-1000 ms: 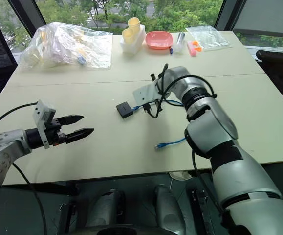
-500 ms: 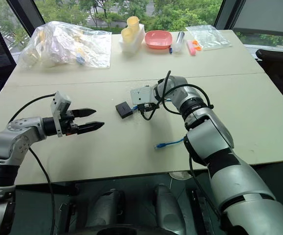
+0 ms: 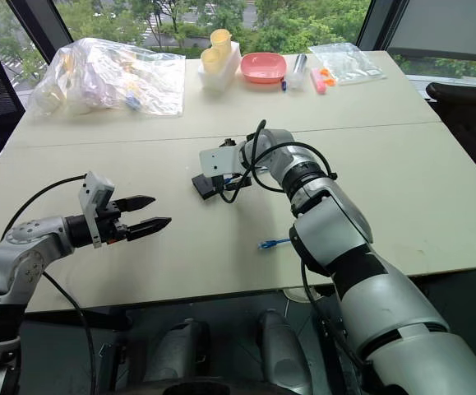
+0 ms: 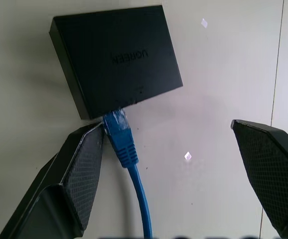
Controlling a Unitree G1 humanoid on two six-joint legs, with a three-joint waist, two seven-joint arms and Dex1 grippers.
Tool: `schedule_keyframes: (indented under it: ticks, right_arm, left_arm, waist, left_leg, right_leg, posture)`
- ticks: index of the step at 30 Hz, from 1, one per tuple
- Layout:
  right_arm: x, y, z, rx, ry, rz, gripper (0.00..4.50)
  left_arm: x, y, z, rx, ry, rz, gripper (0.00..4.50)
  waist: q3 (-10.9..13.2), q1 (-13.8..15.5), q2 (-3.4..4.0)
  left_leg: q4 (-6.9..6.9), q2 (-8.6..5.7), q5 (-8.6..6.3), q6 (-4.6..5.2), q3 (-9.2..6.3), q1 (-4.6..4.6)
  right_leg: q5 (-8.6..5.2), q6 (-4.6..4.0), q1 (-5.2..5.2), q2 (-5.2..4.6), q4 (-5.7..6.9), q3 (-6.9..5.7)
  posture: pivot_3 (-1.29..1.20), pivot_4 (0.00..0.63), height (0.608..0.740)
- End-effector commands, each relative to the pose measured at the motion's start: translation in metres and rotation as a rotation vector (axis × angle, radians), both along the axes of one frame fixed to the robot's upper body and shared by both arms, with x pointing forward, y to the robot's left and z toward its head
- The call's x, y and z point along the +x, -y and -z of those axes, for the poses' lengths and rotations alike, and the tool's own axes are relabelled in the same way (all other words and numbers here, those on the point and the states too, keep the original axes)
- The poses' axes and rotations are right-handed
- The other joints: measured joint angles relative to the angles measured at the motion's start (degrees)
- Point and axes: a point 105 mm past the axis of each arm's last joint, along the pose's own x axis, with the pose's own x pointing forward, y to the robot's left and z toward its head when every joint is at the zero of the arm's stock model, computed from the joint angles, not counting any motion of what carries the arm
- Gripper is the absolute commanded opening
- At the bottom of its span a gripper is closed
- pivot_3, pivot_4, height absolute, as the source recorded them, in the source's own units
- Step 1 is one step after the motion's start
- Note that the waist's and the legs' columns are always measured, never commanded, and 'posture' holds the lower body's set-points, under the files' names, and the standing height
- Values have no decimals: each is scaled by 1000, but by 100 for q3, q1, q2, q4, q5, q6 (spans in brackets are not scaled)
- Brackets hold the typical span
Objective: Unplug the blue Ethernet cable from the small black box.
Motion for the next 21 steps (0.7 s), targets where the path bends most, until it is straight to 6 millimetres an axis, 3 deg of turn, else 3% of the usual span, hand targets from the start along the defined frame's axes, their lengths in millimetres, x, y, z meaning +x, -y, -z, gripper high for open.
schedule_keyframes:
  ticks: [1, 5, 6, 11, 14, 18, 21]
  right_arm:
    - [-11, 7, 36, -151, -75, -10, 2344]
    - [-19, 21, 56, -239, -145, -13, 343]
    - [-21, 20, 57, -229, -169, -11, 40]
    - [-20, 12, 48, -147, -184, 3, 40]
    - [0, 1, 6, -21, -38, 46, 40]
    - [22, 1, -58, 147, 272, 47, 40]
    - [20, 8, -75, 204, 482, -3, 40]
  left_arm:
    - [4, 6, -10, 1, 55, 6, 4500]
    - [3, 2, -12, -5, 69, -31, 4500]
    - [2, 0, -12, -2, 69, -38, 4500]
    - [-2, -5, -10, -1, 66, -64, 4500]
    - [0, -9, -13, -10, 78, -83, 4500]
    - [21, -20, -36, -114, 109, -119, 4500]
    - [39, -19, -55, -201, 115, -90, 4500]
  waist:
    - [-1, -44, 0]
    - [-6, -54, 0]
    - [-11, -50, 1]
    - [-26, -35, -13]
    - [-25, -45, -14]
    - [-10, 13, -10]
    - [-10, 92, -11]
  left_leg:
    - [0, 0, 0, 0, 0, 3]
    - [-8, 1, -2, -1, -2, 84]
    - [-8, 2, -2, -2, -5, 88]
    - [-10, 6, -2, -2, -16, 88]
    - [-13, 12, -2, -2, -17, 80]
    - [-12, 19, -1, -2, -14, 50]
    - [-3, -3, 17, -30, -12, -34]
  right_leg:
    - [0, 0, 3, 0, 0, 0]
    - [-6, -8, 74, 0, -3, 0]
    - [-7, -9, 80, 0, -3, 0]
    - [-10, -13, 80, -6, -3, 0]
    - [-10, -14, 74, -11, -8, 1]
    - [-7, -17, 38, -7, 0, 3]
    - [-2, -17, -35, -5, 4, -10]
  posture:
    - [0, 150, 740]
    - [0, 150, 740]
    - [0, 150, 740]
    - [0, 150, 740]
    - [0, 150, 740]
    - [0, 150, 740]
    - [0, 150, 740]
